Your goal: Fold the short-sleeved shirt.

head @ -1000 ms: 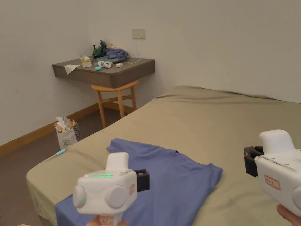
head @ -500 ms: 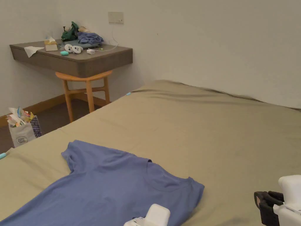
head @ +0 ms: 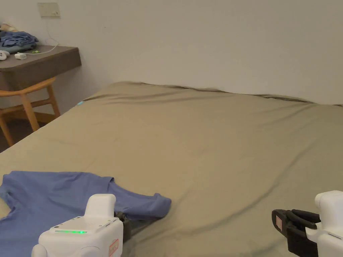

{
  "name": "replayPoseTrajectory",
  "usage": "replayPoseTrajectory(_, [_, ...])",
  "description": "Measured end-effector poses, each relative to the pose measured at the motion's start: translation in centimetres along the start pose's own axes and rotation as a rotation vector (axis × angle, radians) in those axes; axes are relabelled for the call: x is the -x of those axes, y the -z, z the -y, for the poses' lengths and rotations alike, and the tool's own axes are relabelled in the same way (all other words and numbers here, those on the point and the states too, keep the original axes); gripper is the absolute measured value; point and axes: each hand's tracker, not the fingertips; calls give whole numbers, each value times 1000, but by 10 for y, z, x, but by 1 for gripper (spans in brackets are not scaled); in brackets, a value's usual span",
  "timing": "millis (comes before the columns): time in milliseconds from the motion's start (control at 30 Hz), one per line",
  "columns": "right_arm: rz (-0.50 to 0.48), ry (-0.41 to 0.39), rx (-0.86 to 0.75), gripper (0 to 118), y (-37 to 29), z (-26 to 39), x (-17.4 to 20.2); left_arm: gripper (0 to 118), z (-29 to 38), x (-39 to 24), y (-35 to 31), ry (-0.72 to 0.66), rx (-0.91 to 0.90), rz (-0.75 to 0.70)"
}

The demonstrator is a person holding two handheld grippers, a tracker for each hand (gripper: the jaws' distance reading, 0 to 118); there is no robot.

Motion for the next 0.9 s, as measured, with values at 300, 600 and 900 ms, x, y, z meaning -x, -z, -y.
replayPoseTrajectory(300, [400,82,-82,3,-197,45,-97,2,-46,-238,-26,252,-45,481])
replayPoseTrajectory(600, [735,207,-85,3,-348,112,-152,2,49,-523,-82,663,106,957])
replayPoseTrajectory(900, [780,255,-24,3,-367,151,-166,4,170,-605,-97,917,306,960])
